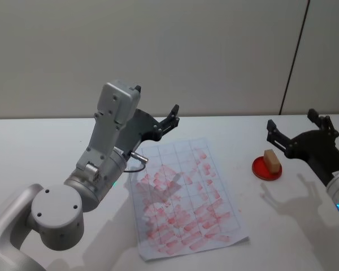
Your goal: Use the one hand to pick up the stamp and affix it onto the A4 paper.
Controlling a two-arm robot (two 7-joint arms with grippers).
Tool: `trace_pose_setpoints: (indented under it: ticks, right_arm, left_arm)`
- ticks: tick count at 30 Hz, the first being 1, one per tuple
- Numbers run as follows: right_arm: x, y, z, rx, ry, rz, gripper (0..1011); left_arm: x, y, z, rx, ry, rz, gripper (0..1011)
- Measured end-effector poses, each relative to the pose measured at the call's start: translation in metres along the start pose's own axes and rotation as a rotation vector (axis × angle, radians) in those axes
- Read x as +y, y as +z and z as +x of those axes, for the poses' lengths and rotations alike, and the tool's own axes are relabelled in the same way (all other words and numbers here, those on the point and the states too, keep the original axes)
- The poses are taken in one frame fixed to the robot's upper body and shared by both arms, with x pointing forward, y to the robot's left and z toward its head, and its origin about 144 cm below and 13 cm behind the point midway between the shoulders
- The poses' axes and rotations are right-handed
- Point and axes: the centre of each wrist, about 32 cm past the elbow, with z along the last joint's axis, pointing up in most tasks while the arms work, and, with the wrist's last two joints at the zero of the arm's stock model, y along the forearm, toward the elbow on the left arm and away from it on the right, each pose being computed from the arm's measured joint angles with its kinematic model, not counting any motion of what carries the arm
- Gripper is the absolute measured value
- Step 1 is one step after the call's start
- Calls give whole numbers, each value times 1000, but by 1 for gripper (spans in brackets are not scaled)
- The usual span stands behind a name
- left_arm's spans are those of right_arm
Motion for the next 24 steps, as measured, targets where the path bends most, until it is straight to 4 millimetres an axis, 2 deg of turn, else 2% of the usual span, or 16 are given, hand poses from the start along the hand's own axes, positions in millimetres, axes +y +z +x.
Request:
trace_pose_setpoints:
  ticks: [8, 24]
  right_arm:
    - [7, -8, -1, -5, -51, -89, 1001]
    - [30, -36, 2, -27, -111, -281, 1001]
  left_arm:
    - [0, 0, 0, 0, 0, 0, 1001]
    - [0, 0, 0, 0, 0, 0, 1001]
